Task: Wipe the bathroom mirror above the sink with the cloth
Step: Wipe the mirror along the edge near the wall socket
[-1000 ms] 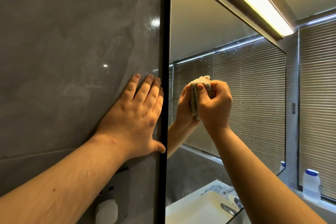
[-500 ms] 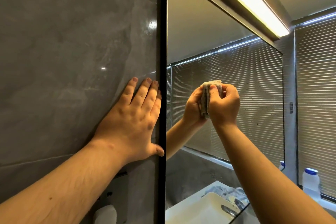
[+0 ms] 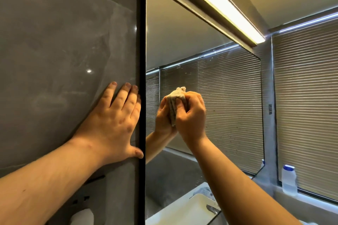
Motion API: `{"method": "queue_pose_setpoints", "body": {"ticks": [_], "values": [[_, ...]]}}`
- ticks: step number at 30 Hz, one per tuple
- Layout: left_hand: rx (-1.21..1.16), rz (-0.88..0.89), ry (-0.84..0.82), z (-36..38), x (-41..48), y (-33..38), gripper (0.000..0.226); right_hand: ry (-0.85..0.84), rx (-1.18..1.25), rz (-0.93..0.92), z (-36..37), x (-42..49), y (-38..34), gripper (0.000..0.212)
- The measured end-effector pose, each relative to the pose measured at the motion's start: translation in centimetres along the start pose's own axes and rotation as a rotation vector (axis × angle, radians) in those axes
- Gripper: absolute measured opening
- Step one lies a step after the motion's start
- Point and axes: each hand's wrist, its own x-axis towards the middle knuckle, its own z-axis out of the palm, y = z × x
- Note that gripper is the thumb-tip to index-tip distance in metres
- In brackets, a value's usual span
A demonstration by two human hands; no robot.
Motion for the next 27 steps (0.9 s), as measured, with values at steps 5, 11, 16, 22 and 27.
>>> {"method": "queue_pose_setpoints", "body": {"ticks": [5,11,16,22,27], "values": [[0.011,0.023,0.077,-2.6,4.2,-3.3,0.128,-0.06,-0.025,0.014,-0.6,0.2,0.8,0.014],[0.125,-0.079,-0.016,-2.4,5.5,-4.4,0.148,-0.047,-0.025,0.007,-0.7,0.1,1.2,0.026],[0.091,-0.06,0.054,-1.8,5.7,-4.6,0.146,0.029,0.008,0.032,-0.4,1.4,2.5,0.021],[0.086,-0.053,0.098,-1.5,5.5,-4.6,0.145,0.097,-0.036,0.105,-0.7,4.8,4.3,0.013],[0.073,-0.058,0.101,-1.5,5.5,-4.5,0.146,0.132,-0.03,0.172,-0.4,6.0,4.3,0.009]]}}
